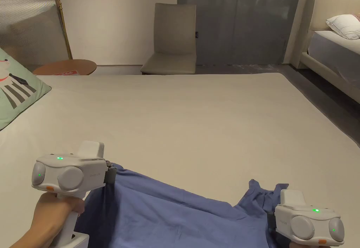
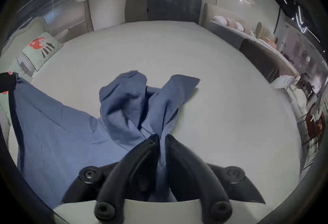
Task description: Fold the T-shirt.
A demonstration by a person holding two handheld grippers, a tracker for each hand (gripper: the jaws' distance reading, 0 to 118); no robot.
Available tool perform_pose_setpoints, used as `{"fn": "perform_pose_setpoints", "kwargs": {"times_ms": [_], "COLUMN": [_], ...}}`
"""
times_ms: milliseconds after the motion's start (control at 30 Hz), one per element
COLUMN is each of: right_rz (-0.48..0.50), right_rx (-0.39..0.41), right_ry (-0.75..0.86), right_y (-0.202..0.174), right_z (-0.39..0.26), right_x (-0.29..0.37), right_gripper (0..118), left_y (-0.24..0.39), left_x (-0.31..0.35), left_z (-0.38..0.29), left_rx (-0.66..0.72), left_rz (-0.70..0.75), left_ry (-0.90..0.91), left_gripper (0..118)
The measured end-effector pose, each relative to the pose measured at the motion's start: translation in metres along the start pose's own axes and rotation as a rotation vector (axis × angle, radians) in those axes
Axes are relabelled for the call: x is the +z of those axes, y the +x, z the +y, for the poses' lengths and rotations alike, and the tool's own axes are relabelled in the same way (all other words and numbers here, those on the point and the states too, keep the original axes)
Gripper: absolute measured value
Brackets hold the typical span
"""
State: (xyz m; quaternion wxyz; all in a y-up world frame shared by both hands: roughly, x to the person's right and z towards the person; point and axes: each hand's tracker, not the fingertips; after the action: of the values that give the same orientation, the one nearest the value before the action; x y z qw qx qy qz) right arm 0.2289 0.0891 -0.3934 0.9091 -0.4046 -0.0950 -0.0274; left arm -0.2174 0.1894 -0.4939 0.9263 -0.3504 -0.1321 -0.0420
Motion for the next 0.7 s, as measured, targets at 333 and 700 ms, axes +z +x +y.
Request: {"fn": "perform_pose_setpoints", "kwargs": {"times_ms": [333, 700], "right_rz": [-0.002, 0.073], "right_rx": [0.067, 0.177], "right_ry": [0.271, 0.707], "right_y": [0.016, -0.015], "right_z": [0.032, 0.15], "right_x": [0.091, 0.219], "right_gripper": [6, 6], "left_y": [-0.024, -0.067], "left_x": [0.051, 0.173], "left_z": [-0.008, 0.081], "left_rx": [0.116, 0.196], "left_rz": [0.045, 0.14], "left_ry": [0.084, 0.397], "left_gripper": [1, 1]}}
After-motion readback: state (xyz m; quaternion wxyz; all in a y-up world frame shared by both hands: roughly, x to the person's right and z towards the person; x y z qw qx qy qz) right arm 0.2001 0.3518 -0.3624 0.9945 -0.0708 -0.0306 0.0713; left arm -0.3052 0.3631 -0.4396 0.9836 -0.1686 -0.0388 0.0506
